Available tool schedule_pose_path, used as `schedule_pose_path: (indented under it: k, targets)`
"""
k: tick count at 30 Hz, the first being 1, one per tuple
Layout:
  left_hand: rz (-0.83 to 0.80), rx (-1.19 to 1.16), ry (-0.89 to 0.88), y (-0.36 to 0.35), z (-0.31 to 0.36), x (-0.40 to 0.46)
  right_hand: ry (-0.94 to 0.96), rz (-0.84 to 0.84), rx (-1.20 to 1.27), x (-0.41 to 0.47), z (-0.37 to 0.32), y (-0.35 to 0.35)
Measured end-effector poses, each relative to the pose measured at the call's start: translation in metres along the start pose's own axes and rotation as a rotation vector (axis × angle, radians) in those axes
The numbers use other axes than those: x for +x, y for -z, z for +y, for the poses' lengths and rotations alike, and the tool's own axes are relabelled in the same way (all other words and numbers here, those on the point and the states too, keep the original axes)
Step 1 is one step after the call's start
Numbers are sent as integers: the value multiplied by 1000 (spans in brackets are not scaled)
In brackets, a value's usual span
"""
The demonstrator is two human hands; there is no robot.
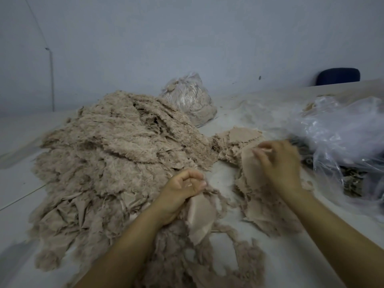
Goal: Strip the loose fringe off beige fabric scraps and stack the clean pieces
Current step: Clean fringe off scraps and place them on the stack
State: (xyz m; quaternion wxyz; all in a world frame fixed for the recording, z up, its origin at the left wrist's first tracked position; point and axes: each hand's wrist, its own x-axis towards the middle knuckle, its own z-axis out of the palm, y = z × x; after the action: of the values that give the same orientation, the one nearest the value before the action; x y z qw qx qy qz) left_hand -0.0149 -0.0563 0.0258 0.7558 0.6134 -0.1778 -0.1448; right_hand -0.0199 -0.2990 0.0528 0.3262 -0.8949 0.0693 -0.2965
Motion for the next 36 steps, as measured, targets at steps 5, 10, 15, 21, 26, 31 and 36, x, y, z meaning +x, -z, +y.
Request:
schedule_pose_path:
  k: [5,10,15,21,26,31,36]
  targets:
    - [-16,-22,-24,-6,-1,6,-66,-699,627,-68,-44,-42]
    - [130,620,-125,8,2,5,-247,-534,904,-65,-42,-50]
    - [28,656,-18,17,6,-1,-318,-540,960,-65,-40,-46]
    - [141,433,23,12,10,-1,-437,-404,1021,-60,-41,-41]
    - [126,484,6,11,9,1,-386,-299,910,-40,-27,-26]
    - [159,500,17,10,9,7,-273,-129,734,-2,2,-6]
    - [39,887,141,19,8,9,-245,-141,479,24,41,10]
